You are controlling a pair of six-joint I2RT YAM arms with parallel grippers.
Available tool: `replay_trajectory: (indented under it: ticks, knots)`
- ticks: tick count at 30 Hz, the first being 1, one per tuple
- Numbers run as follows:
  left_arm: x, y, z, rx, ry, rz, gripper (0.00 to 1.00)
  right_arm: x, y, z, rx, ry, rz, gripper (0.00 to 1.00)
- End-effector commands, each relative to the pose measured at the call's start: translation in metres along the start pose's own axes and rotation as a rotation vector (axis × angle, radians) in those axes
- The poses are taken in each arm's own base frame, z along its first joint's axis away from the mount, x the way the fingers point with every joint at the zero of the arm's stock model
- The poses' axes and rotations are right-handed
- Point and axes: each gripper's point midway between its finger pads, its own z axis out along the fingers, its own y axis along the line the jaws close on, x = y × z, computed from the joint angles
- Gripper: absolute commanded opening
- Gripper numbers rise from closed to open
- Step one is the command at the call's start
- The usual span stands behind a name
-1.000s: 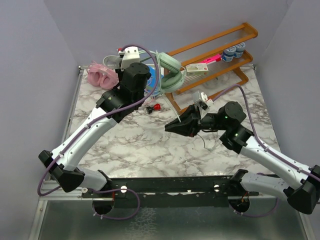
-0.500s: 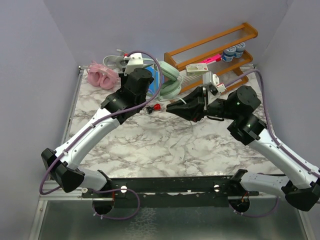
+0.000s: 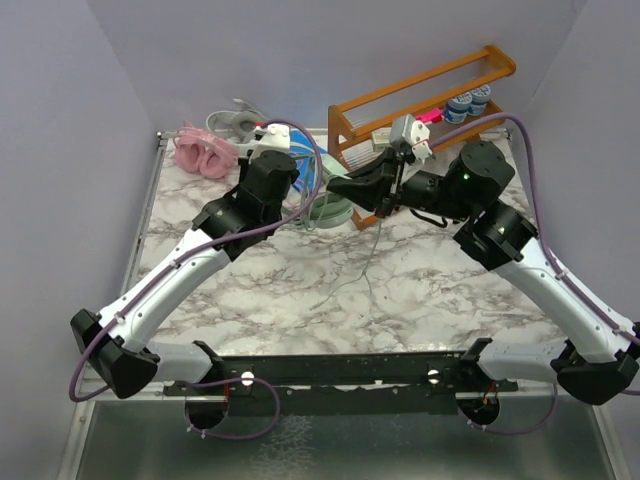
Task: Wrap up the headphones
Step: Wrap the headphones cable around the headphones.
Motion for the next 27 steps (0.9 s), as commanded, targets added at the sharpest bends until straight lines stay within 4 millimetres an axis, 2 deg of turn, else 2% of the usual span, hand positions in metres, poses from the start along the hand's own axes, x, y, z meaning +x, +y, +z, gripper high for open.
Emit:
replay_trajectory:
  ticks: [1,8,17,22,27]
  knots:
    - [-0.013,0.011,-0.013,0.033,-0.040,-0.048,0.00,-0.001,-0.016,-0.003,0.084,0.043,-0.060,0.01]
    - [0.002,0.005,-0.021,0.115,0.000,0.012,0.00,-0.007,-0.049,-0.013,0.237,0.118,-0.181,0.01]
    - [0.012,-0.017,-0.044,0.343,0.026,0.060,0.00,0.007,-0.099,-0.023,0.459,0.246,-0.299,0.01]
    - [0.004,-0.028,-0.067,0.495,-0.008,0.039,0.00,0.018,-0.113,-0.028,0.525,0.292,-0.336,0.01]
    - [0.002,-0.036,-0.089,0.628,-0.027,0.032,0.00,0.030,-0.117,-0.031,0.534,0.317,-0.370,0.04]
